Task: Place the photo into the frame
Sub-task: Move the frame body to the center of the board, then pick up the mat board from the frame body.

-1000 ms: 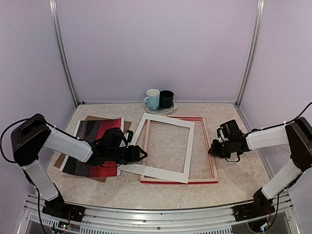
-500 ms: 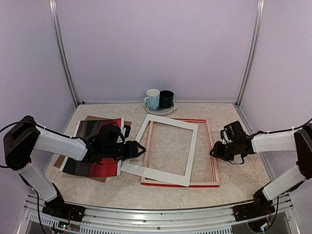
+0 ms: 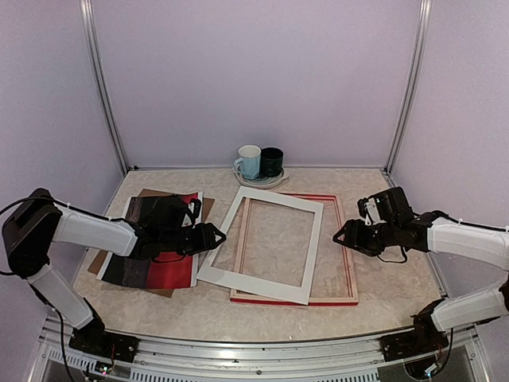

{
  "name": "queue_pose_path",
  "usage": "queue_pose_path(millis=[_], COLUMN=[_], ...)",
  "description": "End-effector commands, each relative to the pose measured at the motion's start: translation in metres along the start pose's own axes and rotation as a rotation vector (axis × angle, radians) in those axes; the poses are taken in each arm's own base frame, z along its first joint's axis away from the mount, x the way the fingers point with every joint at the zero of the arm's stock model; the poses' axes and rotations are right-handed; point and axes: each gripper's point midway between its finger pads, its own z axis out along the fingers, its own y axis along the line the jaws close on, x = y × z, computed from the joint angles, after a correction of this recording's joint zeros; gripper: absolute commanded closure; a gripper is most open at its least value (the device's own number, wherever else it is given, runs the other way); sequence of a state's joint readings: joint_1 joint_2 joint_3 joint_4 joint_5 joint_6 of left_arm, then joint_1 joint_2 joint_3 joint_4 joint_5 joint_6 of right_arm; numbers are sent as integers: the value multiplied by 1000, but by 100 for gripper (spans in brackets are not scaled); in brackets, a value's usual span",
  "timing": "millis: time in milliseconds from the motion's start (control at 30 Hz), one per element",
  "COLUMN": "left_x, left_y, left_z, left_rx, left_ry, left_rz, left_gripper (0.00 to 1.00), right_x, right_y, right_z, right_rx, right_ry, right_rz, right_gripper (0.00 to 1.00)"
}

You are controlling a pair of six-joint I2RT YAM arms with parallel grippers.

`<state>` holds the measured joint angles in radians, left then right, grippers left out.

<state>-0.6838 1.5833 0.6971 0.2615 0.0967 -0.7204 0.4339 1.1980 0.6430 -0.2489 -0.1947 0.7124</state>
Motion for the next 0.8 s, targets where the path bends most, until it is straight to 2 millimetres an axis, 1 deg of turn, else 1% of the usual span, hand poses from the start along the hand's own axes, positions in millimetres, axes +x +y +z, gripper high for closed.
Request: queue_pose_path(millis=[0,133,267,433,533,667,767], left_x=[3,8,11,17,22,28,33], left_y=[3,8,11,9,6,1,1], left_z=[7,9,9,9,9,9,10], left_rx=[-4,-16,-18,-5,7,25,26], left_ry=[12,22,26,36,43,53,61], left_rz=[15,11,8,3,1,2,1], left_gripper=[39,39,39,39,39,39,39], right_x=[32,54,74,97,108,114,120], right_y=[33,54,65,69,68,66,65], right_z=[2,8,14,24,28,30,32], right_rx=[-104,-159,-189,-204,-203,-199,-204], right_ry=[100,160,206,269,296,311,327], right_rz=[7,8,20,36,44,50,62], right_gripper=[33,31,31,30,29,29,29])
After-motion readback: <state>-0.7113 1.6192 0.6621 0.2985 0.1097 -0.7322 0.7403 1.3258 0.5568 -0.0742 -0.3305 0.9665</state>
